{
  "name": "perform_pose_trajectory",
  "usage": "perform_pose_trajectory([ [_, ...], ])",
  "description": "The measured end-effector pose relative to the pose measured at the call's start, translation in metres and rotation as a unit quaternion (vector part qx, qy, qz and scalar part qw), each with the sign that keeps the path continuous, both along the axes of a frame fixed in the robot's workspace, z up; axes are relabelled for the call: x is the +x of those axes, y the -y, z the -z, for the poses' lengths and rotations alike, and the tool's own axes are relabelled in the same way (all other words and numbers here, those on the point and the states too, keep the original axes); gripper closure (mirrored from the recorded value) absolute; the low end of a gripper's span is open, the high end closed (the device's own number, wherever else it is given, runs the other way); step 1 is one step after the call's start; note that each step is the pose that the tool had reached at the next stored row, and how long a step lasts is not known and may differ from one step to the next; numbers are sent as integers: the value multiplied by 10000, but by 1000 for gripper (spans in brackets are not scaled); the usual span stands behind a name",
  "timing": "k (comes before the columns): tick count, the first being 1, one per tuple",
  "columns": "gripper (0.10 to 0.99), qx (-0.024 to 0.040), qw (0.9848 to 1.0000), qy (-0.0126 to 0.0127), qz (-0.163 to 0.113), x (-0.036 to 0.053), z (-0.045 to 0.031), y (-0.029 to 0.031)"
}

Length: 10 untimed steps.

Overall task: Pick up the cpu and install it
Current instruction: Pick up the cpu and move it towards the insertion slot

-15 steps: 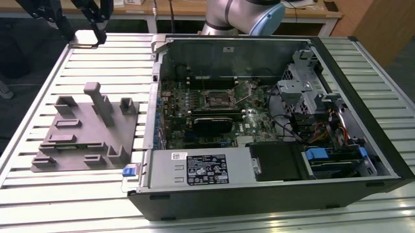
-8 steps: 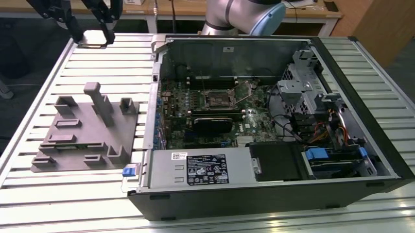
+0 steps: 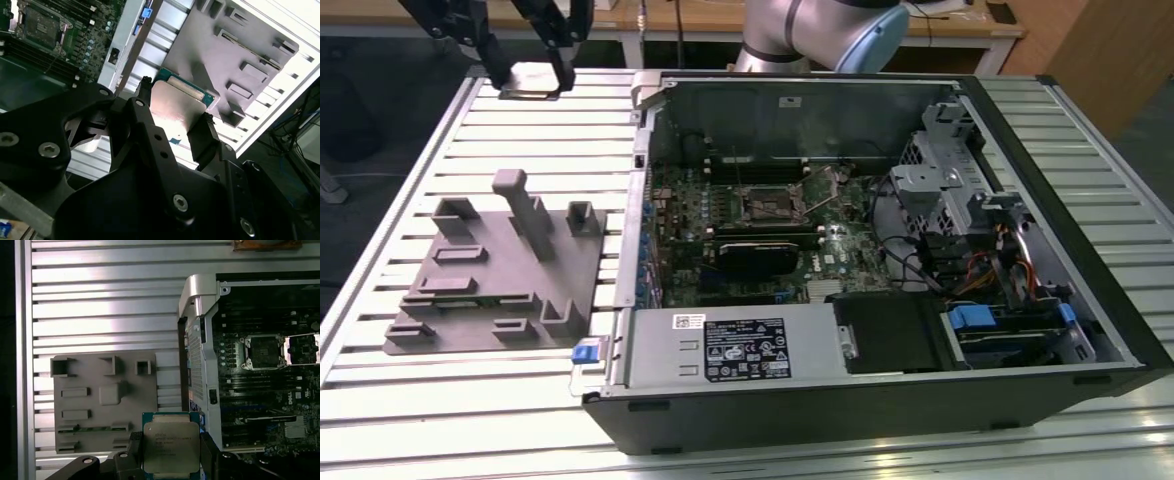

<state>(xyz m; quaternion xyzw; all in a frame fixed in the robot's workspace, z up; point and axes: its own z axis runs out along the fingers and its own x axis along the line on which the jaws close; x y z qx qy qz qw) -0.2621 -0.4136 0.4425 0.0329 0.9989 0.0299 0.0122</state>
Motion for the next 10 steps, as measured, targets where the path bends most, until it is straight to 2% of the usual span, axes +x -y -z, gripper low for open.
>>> perform_pose_trajectory([
  [10, 545, 0, 10000, 0, 0, 197, 0, 0],
])
